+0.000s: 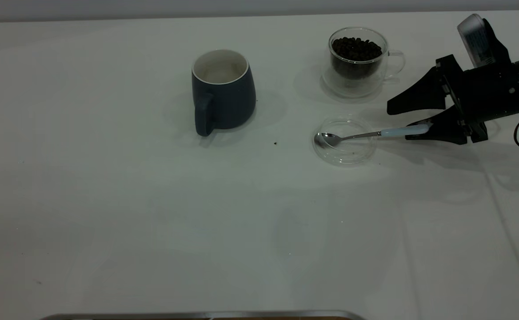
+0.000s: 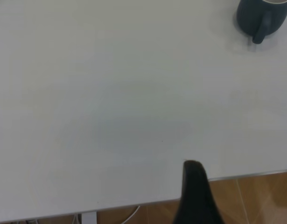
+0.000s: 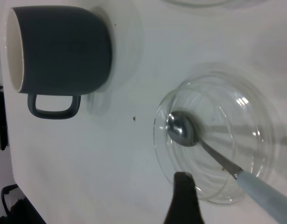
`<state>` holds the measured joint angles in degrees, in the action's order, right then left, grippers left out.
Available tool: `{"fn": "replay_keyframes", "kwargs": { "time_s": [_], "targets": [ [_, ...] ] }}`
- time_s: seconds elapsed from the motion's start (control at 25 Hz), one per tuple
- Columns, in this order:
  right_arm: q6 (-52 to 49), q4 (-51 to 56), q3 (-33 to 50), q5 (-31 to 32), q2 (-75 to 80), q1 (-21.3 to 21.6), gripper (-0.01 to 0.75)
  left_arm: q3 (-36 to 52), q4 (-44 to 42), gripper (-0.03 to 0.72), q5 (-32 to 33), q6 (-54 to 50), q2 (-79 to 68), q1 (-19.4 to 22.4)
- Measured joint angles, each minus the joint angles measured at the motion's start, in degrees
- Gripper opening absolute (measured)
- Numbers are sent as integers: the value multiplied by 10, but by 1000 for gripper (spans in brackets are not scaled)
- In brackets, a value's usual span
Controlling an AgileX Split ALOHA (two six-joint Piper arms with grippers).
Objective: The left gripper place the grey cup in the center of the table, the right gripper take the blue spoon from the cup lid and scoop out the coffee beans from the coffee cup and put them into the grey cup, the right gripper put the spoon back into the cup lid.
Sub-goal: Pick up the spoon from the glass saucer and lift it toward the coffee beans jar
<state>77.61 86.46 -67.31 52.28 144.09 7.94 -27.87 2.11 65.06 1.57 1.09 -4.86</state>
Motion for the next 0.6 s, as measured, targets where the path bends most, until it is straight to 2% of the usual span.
{"fn": "replay_keyframes", "kwargs": {
  "time_s": [0.32, 0.6],
  "targets": [
    [-31, -1, -1, 5, 0, 0, 576, 0, 0, 588, 0, 0, 0, 0],
    [-57, -11, -1, 6, 0, 0, 572, 0, 0, 588, 0, 0, 0, 0]
  ]
}}
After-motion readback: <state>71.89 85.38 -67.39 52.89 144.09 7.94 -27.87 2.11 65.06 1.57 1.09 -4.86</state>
